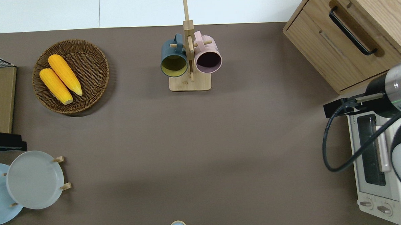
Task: Pick gray plate from low plate rack and place it on table with left arm
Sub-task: 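Move the left gripper down to the gray plate in the low rack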
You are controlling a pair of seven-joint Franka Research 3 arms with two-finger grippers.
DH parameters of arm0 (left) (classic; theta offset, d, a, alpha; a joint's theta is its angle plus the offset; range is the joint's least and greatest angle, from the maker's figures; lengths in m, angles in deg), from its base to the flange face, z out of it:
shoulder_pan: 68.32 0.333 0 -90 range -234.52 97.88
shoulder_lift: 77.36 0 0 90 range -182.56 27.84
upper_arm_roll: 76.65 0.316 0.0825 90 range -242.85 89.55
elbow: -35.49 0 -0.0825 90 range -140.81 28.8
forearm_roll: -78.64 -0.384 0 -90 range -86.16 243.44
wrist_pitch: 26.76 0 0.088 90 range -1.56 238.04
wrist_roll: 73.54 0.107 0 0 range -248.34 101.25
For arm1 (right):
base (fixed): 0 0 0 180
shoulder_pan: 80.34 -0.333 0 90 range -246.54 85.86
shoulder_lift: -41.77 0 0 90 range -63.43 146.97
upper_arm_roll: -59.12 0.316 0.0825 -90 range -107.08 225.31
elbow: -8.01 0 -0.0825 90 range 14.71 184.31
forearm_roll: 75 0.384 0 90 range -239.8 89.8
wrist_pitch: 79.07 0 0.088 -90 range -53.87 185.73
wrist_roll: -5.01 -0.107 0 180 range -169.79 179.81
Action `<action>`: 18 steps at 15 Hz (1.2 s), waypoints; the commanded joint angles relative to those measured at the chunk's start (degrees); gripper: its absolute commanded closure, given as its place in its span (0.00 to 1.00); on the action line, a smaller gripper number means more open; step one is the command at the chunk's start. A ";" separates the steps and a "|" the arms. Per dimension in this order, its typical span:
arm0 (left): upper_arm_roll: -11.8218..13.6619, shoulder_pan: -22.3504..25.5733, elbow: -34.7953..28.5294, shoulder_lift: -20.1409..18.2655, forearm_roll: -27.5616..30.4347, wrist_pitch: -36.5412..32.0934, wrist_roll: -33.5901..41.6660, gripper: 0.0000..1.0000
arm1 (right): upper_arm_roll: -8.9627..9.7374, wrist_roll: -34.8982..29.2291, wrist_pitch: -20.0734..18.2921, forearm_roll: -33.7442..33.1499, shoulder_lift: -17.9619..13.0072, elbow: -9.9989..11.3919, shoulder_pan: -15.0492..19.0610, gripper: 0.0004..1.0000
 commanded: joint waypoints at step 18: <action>-0.36 -1.04 -14.76 -2.24 -23.27 1.96 -3.43 0.01 | 0.98 -0.69 -0.81 -0.09 -0.15 -0.51 1.06 0.02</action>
